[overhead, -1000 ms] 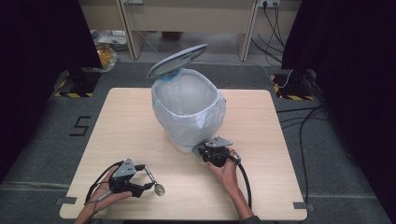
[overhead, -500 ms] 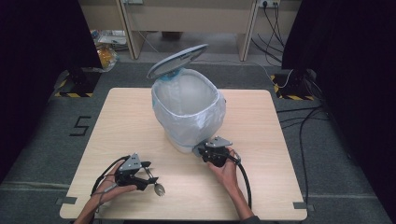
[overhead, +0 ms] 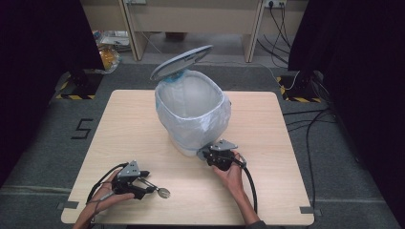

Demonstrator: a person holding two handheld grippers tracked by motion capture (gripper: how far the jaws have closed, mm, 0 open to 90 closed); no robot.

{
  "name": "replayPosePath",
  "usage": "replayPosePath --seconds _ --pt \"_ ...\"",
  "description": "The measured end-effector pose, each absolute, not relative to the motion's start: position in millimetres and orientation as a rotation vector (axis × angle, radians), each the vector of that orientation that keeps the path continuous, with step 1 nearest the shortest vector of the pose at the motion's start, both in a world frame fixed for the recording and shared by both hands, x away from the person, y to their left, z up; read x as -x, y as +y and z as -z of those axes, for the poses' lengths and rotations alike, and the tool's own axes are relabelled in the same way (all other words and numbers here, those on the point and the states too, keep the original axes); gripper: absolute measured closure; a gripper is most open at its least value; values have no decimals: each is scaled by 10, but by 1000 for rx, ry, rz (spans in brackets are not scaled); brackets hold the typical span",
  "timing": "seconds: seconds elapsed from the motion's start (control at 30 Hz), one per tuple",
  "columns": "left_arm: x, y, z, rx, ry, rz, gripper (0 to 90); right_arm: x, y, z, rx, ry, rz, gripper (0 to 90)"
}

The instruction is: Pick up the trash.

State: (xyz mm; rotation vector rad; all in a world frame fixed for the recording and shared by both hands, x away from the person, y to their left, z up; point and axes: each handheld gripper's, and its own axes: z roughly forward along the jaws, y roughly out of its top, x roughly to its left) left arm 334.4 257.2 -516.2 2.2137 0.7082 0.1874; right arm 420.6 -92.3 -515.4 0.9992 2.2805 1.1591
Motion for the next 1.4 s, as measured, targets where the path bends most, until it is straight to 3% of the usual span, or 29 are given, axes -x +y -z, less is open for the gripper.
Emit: replayPosePath --seconds 0.3,0.53,0.8,1.0,1.17,1.4 --pt "-3365 2504 5194 -2210 650 -225 354 -4208 -924 5154 -1000 2281 -1161 668" --pt "-3308 2477 5195 -2206 612 -253 575 -4209 -926 5155 -1000 2282 -1163 668" --pt "-3322 2469 5193 -2195 644 -263 729 -4209 -927 5154 -1000 2282 -1163 668" --pt "-3334 2434 5187 -2196 659 -266 754 -4207 -931 5154 -996 2284 -1162 668" --pt "-3360 2406 5192 -2187 673 -271 721 -4206 -933 5154 -997 2285 -1162 668" --pt "-3360 2430 5219 -2160 671 -276 792 -4205 -934 5154 -996 2285 -1161 668"
